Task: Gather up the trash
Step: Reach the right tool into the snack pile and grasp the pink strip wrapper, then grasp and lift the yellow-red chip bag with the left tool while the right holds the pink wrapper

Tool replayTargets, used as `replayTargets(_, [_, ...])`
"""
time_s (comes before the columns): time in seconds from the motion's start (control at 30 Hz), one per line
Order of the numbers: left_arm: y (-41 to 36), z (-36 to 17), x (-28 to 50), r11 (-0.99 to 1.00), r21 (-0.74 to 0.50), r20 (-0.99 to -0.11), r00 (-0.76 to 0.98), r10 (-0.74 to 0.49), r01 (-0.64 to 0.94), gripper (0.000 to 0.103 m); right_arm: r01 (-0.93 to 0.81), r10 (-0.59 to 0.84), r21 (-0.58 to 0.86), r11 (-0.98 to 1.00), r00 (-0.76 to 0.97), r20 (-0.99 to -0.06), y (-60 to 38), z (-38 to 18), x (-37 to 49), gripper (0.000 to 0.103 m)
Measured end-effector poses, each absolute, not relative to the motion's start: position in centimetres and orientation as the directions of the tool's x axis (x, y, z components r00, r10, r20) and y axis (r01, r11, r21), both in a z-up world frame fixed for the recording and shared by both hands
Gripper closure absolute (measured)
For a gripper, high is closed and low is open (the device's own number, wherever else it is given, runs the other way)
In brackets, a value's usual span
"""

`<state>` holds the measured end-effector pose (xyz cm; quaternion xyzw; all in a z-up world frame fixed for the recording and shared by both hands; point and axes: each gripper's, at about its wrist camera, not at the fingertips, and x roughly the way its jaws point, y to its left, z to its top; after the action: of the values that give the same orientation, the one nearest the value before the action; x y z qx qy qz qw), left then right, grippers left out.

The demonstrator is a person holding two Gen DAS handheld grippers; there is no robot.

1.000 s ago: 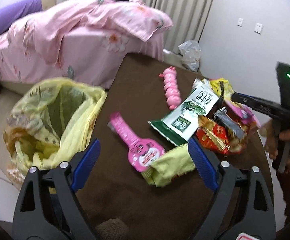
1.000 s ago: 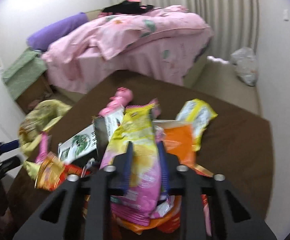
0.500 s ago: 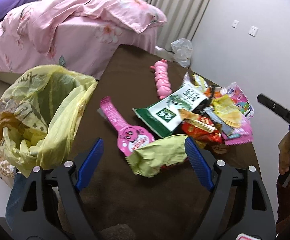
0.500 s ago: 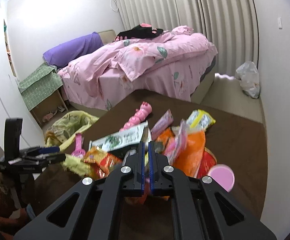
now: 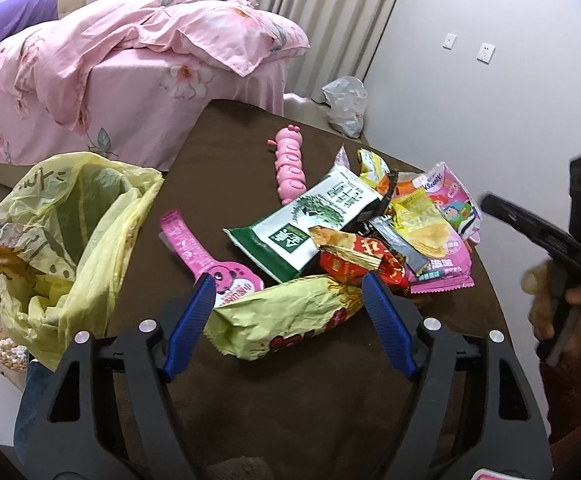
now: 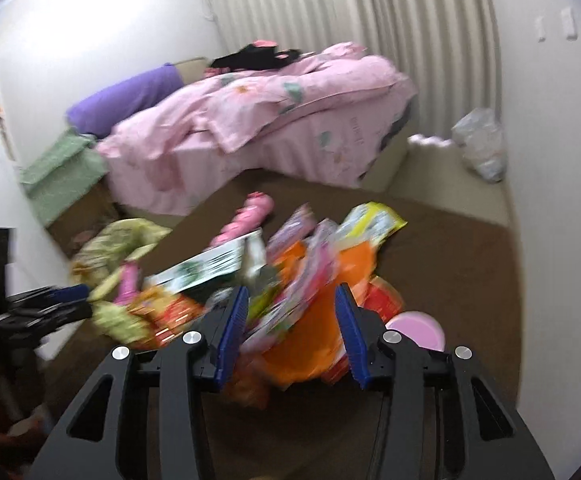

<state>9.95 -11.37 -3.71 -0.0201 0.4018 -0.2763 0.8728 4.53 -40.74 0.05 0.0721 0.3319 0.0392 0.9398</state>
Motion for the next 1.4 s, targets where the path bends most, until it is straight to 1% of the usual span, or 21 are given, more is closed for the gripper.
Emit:
replayTargets(0.07, [-11.9, -3.6, 9.7, 0.838, -0.246, -0.692, 0.517, -0.504, 0.488, 0.033, -0.008, 0.109, 0.162, 0.987, 0.772, -0.627, -40.8, -0.4, 5.9, 0.06])
replayTargets(0.1, [-12.2, -3.5, 9.6, 0.834, -0.241, -0.692, 0.514, -0.507, 0.497, 0.033, -0.028, 0.147, 0.193, 0.981, 0.759, -0.634, -40.9, -0.8, 6.9, 0.06])
replayTargets(0.13, [-12.4, -3.5, 9.5, 0.83, -0.239, -0.692, 0.511, -0.51, 0.503, 0.033, -0.041, 0.173, 0.215, 0.976, 0.746, -0.643, -40.9, -1.2, 7.6, 0.069])
replayTargets(0.2, [-12.7, -3.5, 9.4, 0.824, -0.24, -0.693, 0.504, -0.516, 0.514, 0.033, -0.064, 0.22, 0.249, 0.966, 0.705, -0.674, -40.8, -2.3, 8.8, 0.095])
replayTargets(0.23, [-12.7, -3.4, 9.3, 0.822, -0.239, -0.692, 0.502, -0.518, 0.517, 0.033, -0.073, 0.228, 0.25, 0.965, 0.699, -0.677, -40.7, -2.5, 8.8, 0.097])
replayTargets(0.3, [-12.6, -3.5, 9.3, 0.822, -0.239, -0.689, 0.506, -0.519, 0.517, 0.033, -0.089, 0.209, 0.21, 0.974, 0.718, -0.664, -40.3, -2.1, 7.7, 0.099])
replayTargets(0.43, [-11.3, -3.8, 9.8, 0.816, -0.27, -0.674, 0.505, -0.539, 0.511, 0.033, -0.107, 0.22, 0.218, 0.97, 0.77, -0.599, -40.5, 0.3, 3.4, 0.1])
replayTargets(0.53, [-10.9, -3.9, 10.7, 0.801, -0.28, -0.668, 0.493, -0.558, 0.529, 0.033, -0.108, 0.222, 0.226, 0.968, 0.788, -0.575, -40.8, 1.3, 0.7, 0.1])
replayTargets(0.7, [-11.4, -5.6, 12.0, 0.794, -0.304, -0.716, 0.423, -0.555, 0.527, 0.033, -0.056, 0.189, 0.235, 0.971, 0.778, -0.599, -41.5, 0.1, -2.5, 0.1])
replayTargets(0.8, [-12.1, -6.4, 10.1, 0.755, -0.32, -0.737, 0.35, -0.579, 0.573, 0.033, -0.027, 0.179, 0.246, 0.969, 0.764, -0.62, -42.1, -0.9, -3.6, 0.1])
replayTargets(0.93, [-12.9, -7.1, 6.4, 0.706, -0.289, -0.762, 0.291, -0.579, 0.646, 0.033, -0.008, 0.138, 0.202, 0.979, 0.76, -0.635, -42.0, -1.5, -4.3, 0.1])
replayTargets(0.97, [-12.9, -7.1, 5.8, 0.702, -0.283, -0.764, 0.29, -0.577, 0.653, 0.033, -0.012, 0.139, 0.2, 0.98, 0.759, -0.637, -41.8, -1.7, -4.4, 0.1])
replayTargets(1.1, [-12.1, -7.2, 5.1, 0.733, -0.251, -0.766, 0.333, -0.549, 0.632, 0.04, -0.015, 0.153, 0.218, 0.976, 0.759, -0.633, -41.3, -2.4, -4.8, 0.1])
replayTargets(1.17, [-11.6, -7.6, 5.8, 0.763, -0.256, -0.77, 0.352, -0.533, 0.594, 0.044, -0.015, 0.165, 0.238, 0.971, 0.761, -0.627, -41.2, -2.7, -4.9, 0.1])
replayTargets(1.23, [-11.7, -8.1, 6.0, 0.769, -0.269, -0.769, 0.351, -0.534, 0.58, 0.045, -0.011, 0.167, 0.243, 0.97, 0.76, -0.629, -41.1, -2.8, -5.1, 0.1])
replayTargets(1.33, [-12.9, -7.9, 4.8, 0.728, -0.27, -0.757, 0.328, -0.565, 0.63, 0.046, -0.004, 0.153, 0.23, 0.973, 0.76, -0.631, -41.0, -2.8, -5.6, 0.1])
replayTargets(1.4, [-13.9, -7.5, 3.2, 0.694, -0.239, -0.75, 0.325, -0.576, 0.679, 0.046, -0.001, 0.153, 0.234, 0.972, 0.76, -0.632, -41.0, -2.9, -6.1, 0.1])
